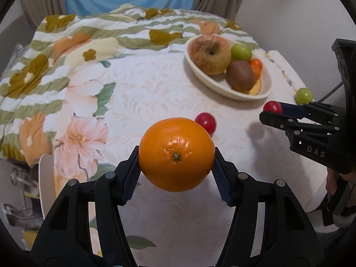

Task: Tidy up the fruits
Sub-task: 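Carry the orange with the left tool while the right tool carries the red plum toward the bowl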

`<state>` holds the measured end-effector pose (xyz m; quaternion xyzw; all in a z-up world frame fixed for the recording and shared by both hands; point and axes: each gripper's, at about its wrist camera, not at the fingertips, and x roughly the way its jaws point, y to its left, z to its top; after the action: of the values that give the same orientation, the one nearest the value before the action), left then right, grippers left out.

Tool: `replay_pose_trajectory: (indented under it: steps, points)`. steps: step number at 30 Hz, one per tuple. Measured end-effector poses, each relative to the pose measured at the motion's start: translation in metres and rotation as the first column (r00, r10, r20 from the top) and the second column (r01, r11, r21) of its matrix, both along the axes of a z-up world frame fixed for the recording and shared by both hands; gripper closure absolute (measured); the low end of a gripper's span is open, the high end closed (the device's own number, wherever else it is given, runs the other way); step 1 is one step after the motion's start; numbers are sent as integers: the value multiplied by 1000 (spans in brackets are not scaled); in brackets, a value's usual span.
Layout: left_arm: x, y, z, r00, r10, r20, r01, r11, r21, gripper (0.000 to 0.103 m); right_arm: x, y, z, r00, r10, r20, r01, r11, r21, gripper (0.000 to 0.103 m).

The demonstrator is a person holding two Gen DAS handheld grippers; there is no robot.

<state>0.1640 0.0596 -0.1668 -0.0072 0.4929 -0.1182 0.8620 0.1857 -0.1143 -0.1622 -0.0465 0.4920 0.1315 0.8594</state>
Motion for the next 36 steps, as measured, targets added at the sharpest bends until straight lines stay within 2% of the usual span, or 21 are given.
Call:
replay_pose_trajectory:
  steps: [9, 16, 25, 36]
  points:
    - [1, -24, 37, 999, 19, 42, -18, 999, -37, 36, -8, -29, 41, 998, -6, 55, 4, 999, 38, 70]
    - [17, -63, 58, 998, 19, 60, -17, 999, -38, 36, 0, -58, 64, 998, 1, 70, -5, 998, 63, 70]
    - [65, -113, 50, 998, 32, 45, -29, 997, -69, 36, 35, -106, 68, 996, 20, 83, -24, 999, 46, 70]
    - [121, -156, 31, 998, 45, 36, -44, 999, -26, 36, 85, -140, 55, 997, 56, 54, -58, 997, 47, 70]
